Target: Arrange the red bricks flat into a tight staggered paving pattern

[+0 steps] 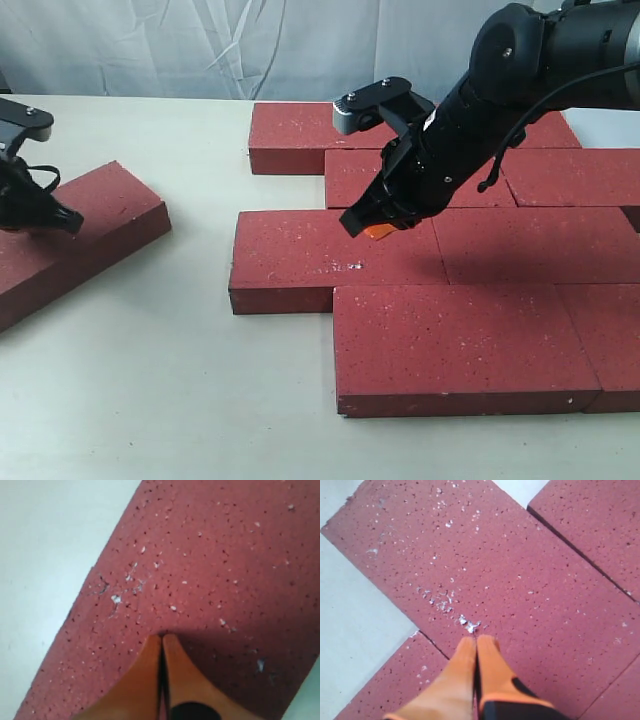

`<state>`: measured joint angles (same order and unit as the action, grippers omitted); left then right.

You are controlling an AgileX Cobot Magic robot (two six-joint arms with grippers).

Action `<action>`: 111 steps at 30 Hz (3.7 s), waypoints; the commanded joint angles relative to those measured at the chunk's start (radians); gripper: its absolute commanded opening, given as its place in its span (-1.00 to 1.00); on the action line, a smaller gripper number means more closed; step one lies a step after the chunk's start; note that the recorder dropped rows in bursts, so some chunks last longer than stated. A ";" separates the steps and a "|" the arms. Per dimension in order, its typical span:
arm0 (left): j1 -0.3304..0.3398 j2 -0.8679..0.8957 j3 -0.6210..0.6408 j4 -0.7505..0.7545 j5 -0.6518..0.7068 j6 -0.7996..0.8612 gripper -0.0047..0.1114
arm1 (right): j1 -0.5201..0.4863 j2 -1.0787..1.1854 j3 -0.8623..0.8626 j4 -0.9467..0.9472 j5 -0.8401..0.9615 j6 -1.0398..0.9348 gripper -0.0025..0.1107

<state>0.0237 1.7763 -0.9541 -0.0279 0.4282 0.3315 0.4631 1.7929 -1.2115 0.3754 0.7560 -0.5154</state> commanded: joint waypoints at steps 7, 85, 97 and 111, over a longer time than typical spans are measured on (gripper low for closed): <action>-0.101 0.036 0.006 -0.026 -0.134 0.535 -0.92 | -0.002 -0.009 0.000 0.001 -0.018 -0.031 -0.97; 0.145 0.123 -0.137 0.207 -0.280 -0.410 -0.92 | 0.138 0.435 -0.393 0.190 -0.504 -0.163 -0.97; 0.129 0.207 -0.146 0.163 -0.083 -0.332 -0.92 | 0.156 0.486 -0.393 0.282 -0.617 -0.163 -0.97; 0.063 0.238 -0.146 0.139 -0.282 -0.260 -0.92 | 0.178 0.577 -0.551 0.321 -0.368 -0.163 -0.97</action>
<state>0.0971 2.0119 -1.0999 0.1247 0.1954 0.0627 0.6382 2.3665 -1.7585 0.6861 0.3139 -0.6766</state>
